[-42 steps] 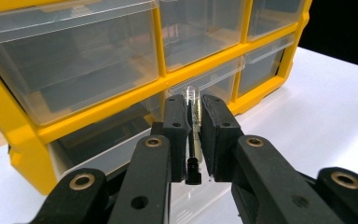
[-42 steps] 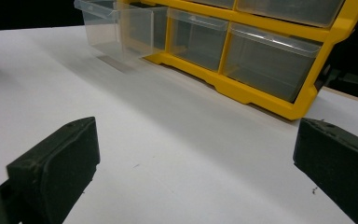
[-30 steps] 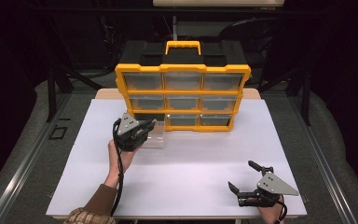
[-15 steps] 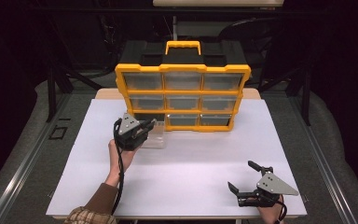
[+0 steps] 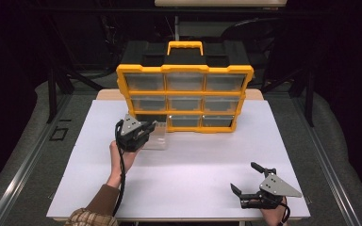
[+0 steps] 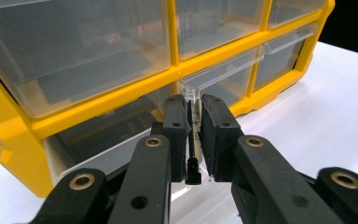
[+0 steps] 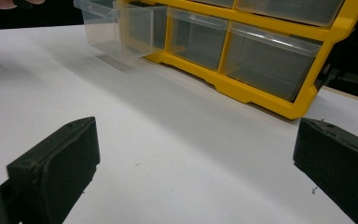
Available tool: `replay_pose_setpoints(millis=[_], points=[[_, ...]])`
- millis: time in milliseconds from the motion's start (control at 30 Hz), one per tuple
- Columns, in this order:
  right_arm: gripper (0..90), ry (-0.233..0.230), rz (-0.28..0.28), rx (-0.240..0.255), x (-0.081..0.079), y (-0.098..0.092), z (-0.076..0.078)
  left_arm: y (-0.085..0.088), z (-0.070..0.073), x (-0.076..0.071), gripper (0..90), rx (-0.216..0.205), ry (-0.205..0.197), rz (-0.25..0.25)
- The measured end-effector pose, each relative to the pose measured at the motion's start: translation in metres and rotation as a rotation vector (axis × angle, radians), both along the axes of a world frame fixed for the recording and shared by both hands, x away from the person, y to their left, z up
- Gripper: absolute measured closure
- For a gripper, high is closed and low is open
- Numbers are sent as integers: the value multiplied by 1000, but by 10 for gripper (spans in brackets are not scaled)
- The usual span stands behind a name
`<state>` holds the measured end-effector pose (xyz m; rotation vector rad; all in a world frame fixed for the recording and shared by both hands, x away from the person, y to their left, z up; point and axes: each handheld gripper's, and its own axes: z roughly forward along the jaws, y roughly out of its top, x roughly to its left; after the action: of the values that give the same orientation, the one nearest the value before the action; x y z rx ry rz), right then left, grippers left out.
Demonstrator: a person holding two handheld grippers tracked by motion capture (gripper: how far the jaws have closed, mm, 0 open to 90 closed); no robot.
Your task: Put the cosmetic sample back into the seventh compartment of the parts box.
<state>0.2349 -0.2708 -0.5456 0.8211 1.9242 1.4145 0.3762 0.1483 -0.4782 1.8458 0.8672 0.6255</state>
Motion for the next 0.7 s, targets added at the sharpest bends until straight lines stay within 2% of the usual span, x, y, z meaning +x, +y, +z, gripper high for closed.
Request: replay_pose_setpoints(millis=[700], points=[[0,5,6,-1,0,1,0,-1,-9,5,807,30,30,7]])
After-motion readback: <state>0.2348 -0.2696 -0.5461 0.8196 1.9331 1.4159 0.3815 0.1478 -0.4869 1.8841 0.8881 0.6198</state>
